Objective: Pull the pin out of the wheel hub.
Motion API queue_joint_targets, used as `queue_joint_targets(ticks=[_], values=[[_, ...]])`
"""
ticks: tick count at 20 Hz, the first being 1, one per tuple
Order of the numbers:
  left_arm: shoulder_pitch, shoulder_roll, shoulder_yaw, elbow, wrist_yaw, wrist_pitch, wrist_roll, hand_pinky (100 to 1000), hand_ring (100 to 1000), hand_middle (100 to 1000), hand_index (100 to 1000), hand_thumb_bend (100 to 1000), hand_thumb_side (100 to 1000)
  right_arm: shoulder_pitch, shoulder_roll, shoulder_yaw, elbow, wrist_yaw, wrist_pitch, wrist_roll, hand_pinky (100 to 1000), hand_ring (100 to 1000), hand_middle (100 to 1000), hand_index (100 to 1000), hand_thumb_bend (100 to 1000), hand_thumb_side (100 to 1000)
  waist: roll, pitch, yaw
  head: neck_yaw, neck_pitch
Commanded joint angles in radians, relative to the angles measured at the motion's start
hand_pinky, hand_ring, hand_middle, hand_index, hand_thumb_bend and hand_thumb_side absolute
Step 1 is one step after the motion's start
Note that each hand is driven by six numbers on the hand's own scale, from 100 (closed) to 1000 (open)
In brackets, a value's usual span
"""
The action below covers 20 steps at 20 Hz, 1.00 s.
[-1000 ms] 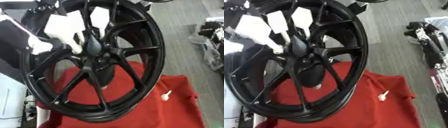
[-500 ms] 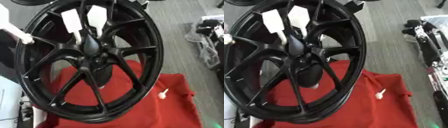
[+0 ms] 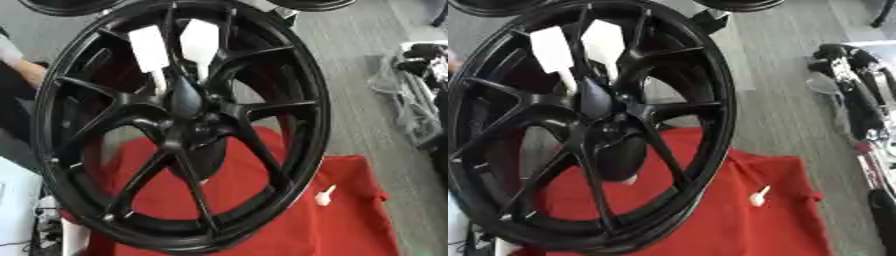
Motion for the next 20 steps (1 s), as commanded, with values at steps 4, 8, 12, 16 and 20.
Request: queue_joint_targets(ticks=[4,8,12,16,20], values=[[0.023,0.000,0.051,0.098,-0.089,-0.028,0.022,423,364,385,533,100,160,0.001,-0.013,-0.015,-0.020,-0.002,-0.004,-0.007,881,693,679,731,100,620,-0.002,-0.015,0.006,0.029,-0.016],[0.050,-0.021,0.056,0.127,-0.103,-0.055,-0.009,699,627,655,780,100,171,0.000,-0.012,-0.015,-0.019,-0.004,-0.003,-0.008,881,693,679,731,100,622,-0.003,-0.015,0.007,0.041,-0.013],[0.055,-0.029,0.063,0.155,-0.118,-0.075,-0.017,837,816,814,896,303,688,0.000,-0.012,-0.013,-0.016,-0.002,-0.003,-0.005,882,691,679,731,100,623,-0.004,-0.015,0.007,0.038,-0.013],[0.052,-0.031,0.063,0.171,-0.132,-0.076,-0.009,839,820,813,892,340,722,-0.002,-0.013,-0.013,-0.016,-0.003,-0.003,-0.005,882,691,679,731,100,624,-0.003,-0.016,0.006,0.038,-0.013],[0.045,-0.036,0.062,0.176,-0.119,-0.066,0.003,802,789,778,866,100,635,-0.003,-0.014,-0.012,-0.015,-0.004,-0.003,-0.004,882,690,679,731,100,624,-0.002,-0.017,0.004,0.037,-0.013]])
